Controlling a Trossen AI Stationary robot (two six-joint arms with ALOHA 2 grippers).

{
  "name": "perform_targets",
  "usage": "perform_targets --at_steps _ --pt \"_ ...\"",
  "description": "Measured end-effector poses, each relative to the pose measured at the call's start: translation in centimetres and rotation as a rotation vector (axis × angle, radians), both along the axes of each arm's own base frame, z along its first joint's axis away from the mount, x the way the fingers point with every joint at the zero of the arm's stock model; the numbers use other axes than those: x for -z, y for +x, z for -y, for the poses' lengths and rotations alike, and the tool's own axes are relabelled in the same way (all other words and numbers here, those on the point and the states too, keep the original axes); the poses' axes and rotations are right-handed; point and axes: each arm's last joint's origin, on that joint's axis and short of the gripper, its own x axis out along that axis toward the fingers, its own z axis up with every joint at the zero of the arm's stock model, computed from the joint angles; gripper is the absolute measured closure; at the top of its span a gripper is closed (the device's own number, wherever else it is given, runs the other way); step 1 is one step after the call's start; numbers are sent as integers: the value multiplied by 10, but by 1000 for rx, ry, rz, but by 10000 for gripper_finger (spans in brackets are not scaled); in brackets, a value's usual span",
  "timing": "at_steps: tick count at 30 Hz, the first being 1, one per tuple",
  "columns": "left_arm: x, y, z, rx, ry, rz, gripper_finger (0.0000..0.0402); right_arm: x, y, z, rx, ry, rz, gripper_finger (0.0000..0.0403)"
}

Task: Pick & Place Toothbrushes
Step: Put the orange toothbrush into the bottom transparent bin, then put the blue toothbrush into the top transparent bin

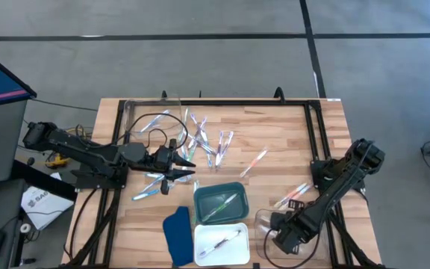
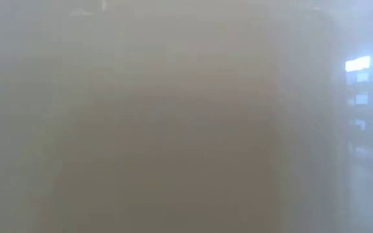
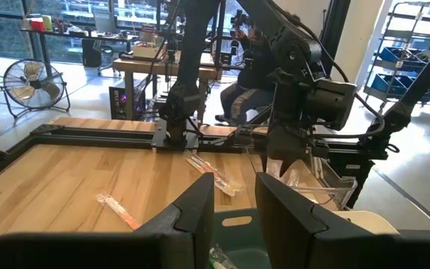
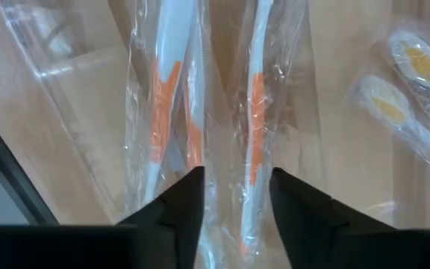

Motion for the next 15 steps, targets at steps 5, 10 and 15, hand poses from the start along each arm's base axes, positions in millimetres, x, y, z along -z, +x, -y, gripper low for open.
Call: perform_targets --at_steps 5,10,15 --pt "0 0 0 0 0 0 307 -9 4 -4 -22 19 18 199" --pt "0 0 0 0 0 0 307 -24 8 -5 -66 -8 22 183" --pt "0 0 0 0 0 0 307 -42 13 -2 -89 -66 39 194"
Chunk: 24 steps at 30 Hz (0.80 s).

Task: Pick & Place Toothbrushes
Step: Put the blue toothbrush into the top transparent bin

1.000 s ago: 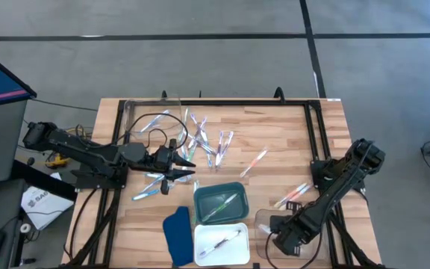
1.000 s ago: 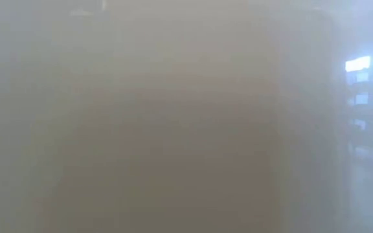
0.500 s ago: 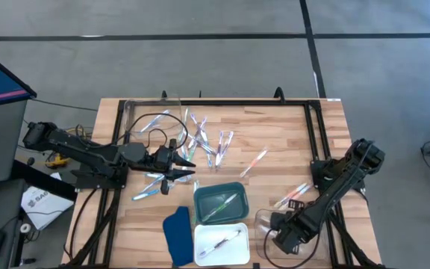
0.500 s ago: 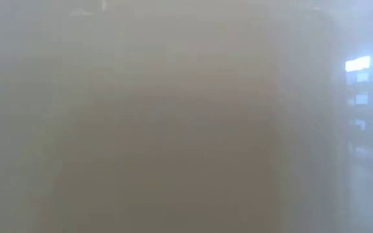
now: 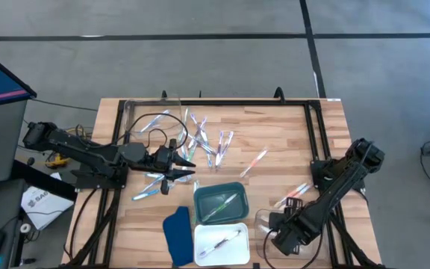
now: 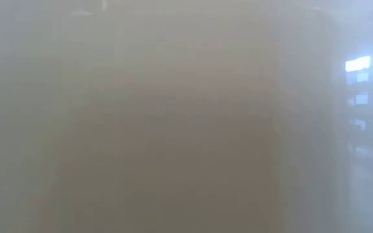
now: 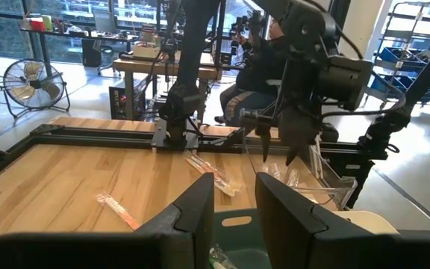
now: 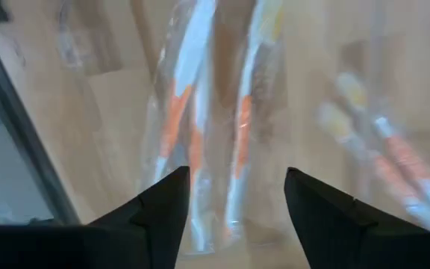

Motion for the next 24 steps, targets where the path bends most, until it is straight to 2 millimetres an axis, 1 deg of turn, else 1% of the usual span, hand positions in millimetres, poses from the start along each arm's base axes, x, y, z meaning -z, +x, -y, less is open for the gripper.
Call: perform_targets --at_steps 4,8,13,17,20,24 --pt "0 0 0 0 0 0 307 -13 7 4 -52 -65 59 213" --pt "0 0 0 0 0 0 307 -22 20 11 -98 -135 149 236" --pt "0 0 0 1 -1 -1 307 -32 41 32 -101 -237 227 268" --pt "0 0 1 34 -18 -3 307 -39 57 47 -155 -261 246 292" --pt "0 0 2 62 -23 -5 307 -43 67 58 -196 -278 255 303" --pt "2 0 2 75 -47 -31 307 -47 78 72 -239 -344 283 310"
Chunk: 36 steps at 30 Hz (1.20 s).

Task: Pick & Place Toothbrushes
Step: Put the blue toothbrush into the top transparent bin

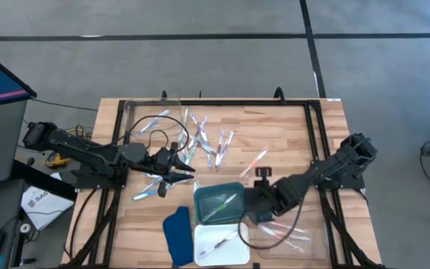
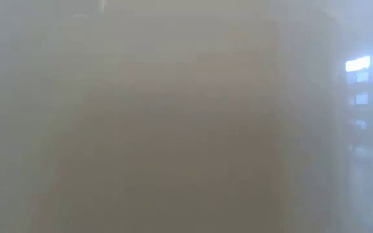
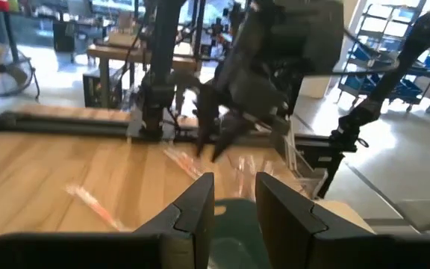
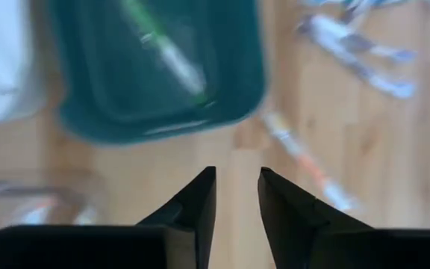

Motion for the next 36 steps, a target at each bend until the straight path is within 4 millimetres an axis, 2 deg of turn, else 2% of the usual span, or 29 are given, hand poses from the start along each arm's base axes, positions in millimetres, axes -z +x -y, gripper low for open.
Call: perform_targets --at_steps 6,17,23,27,32,36 --pt "7 -1 0 -6 -36 -82 307 -9 13 23 -24 -43 65 311" --pt "10 -5 16 63 -50 -119 307 -32 42 52 -238 4 234 311" --pt "15 -7 20 42 -69 -172 307 -33 54 80 -285 44 254 311" --pt "20 -9 18 -20 -81 -229 307 -26 63 101 -339 122 298 311" --pt "23 -9 17 -64 -92 -254 307 -14 69 127 -325 113 333 311" --pt "25 -9 12 -169 -57 -265 307 -20 77 147 -305 104 441 311"
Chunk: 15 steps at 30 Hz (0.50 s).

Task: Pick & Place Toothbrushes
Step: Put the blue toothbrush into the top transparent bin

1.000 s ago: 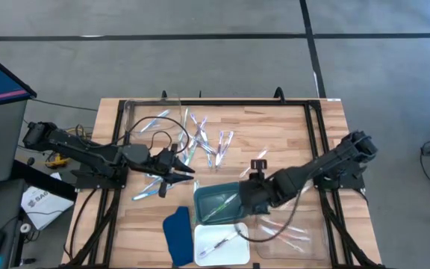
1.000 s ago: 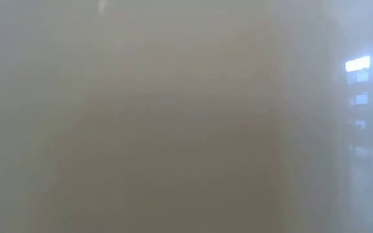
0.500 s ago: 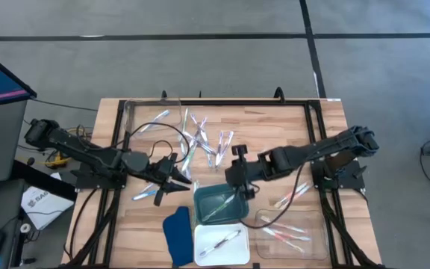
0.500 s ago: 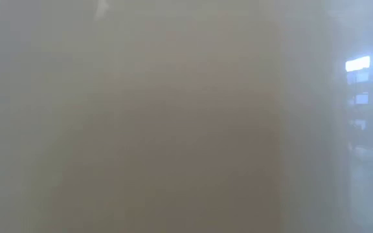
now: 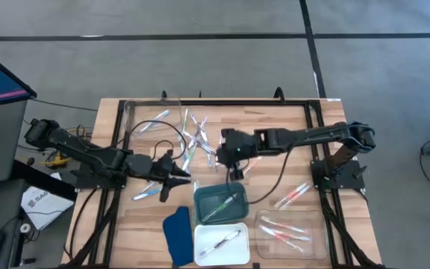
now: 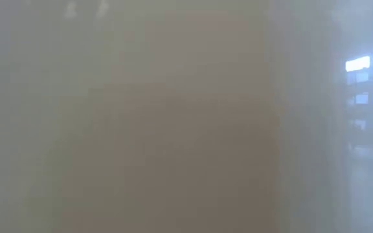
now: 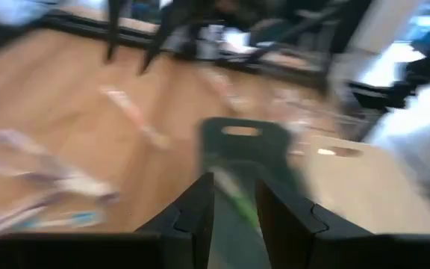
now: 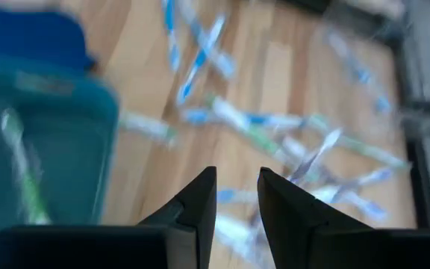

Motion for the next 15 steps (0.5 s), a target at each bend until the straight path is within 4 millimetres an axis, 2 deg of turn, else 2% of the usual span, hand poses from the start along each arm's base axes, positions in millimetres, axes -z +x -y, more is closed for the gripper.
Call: perform_targets --at_steps 6,12,15 --pt "9 -4 -9 -215 87 -79 307 -15 11 25 -40 101 196 311" --pt "19 -11 -12 -283 81 -81 307 -22 13 38 -64 133 278 312" --pt "26 -18 -14 -281 84 -62 307 -18 14 41 -58 133 338 321"
